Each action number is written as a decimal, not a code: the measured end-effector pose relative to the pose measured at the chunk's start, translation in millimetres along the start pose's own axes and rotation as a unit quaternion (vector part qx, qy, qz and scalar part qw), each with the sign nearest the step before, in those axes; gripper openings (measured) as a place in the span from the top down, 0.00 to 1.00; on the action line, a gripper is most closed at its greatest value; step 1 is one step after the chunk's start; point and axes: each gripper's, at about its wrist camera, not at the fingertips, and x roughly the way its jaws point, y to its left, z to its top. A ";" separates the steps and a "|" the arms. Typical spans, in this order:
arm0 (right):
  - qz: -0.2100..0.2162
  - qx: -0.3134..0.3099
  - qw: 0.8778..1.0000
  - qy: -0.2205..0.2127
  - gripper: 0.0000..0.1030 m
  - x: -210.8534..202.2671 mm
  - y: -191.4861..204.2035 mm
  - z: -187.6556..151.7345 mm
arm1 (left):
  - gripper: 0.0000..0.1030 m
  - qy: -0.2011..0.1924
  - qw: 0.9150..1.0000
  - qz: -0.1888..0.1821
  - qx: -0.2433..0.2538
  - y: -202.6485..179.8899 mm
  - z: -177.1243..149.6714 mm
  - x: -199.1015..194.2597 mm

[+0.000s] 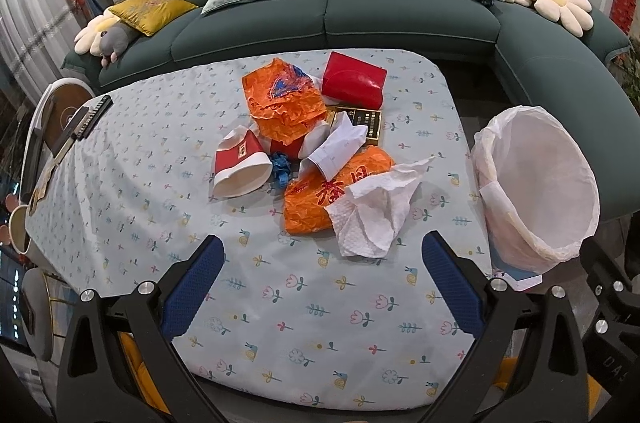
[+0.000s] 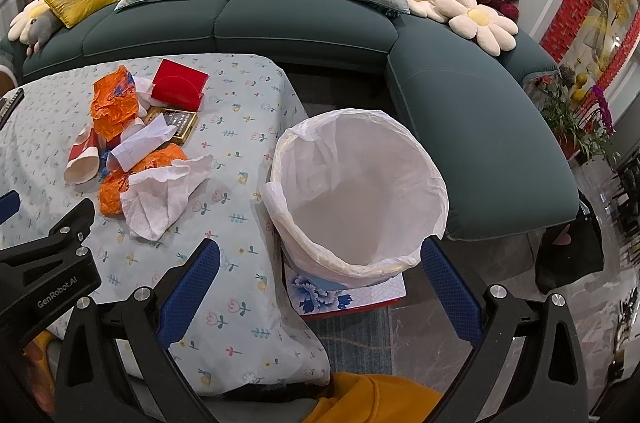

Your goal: Collect trash

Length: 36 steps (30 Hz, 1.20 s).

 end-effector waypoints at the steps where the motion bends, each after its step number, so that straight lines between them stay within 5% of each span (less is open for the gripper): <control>1: 0.000 0.000 1.000 -0.001 0.07 0.5 0.2 0.6 | 0.08 0.000 1.000 -0.001 0.000 0.1 0.0 -0.1; 22: 0.001 0.001 1.000 -0.007 0.07 10.9 17.7 13.0 | 0.08 0.014 1.000 -0.020 -0.009 9.9 2.8 18.5; 36: 0.065 -0.013 0.998 0.006 0.07 66.6 70.9 36.1 | 0.08 0.063 0.994 -0.065 -0.055 61.4 9.5 101.3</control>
